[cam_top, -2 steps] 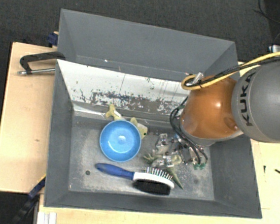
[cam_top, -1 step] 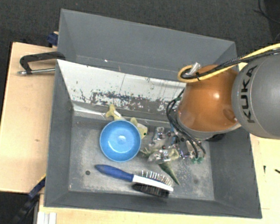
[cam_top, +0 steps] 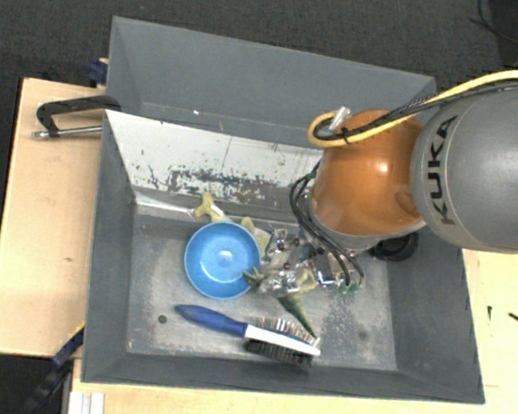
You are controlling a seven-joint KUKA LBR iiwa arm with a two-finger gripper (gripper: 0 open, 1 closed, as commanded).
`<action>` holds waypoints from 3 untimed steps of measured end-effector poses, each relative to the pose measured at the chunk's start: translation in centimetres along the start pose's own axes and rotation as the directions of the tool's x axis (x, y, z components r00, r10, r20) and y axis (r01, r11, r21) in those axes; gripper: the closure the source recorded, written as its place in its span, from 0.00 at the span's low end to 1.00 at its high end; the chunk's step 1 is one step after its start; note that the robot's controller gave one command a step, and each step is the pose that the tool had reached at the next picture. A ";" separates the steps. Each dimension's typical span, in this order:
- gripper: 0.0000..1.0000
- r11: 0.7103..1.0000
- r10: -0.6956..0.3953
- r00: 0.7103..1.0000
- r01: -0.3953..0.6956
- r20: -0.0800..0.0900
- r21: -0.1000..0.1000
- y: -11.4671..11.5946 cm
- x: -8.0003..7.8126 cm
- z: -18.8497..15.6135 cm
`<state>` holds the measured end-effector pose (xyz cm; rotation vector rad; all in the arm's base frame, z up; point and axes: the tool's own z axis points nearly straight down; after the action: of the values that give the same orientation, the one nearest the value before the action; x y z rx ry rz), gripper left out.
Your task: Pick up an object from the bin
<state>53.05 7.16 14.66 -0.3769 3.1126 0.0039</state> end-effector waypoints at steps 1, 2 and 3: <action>1.00 0.999 -0.048 0.999 0.048 0.008 0.002 1.6 -0.8 -10.8; 1.00 0.941 -0.337 0.941 0.337 -0.002 0.001 1.3 1.1 2.8; 1.00 0.998 -0.056 0.998 0.056 0.004 0.004 0.3 0.6 4.5</action>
Offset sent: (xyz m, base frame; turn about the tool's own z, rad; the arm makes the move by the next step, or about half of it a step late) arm 0.0003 0.0152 0.1027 -0.0483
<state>52.42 7.32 10.13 -0.4638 3.0967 -0.0011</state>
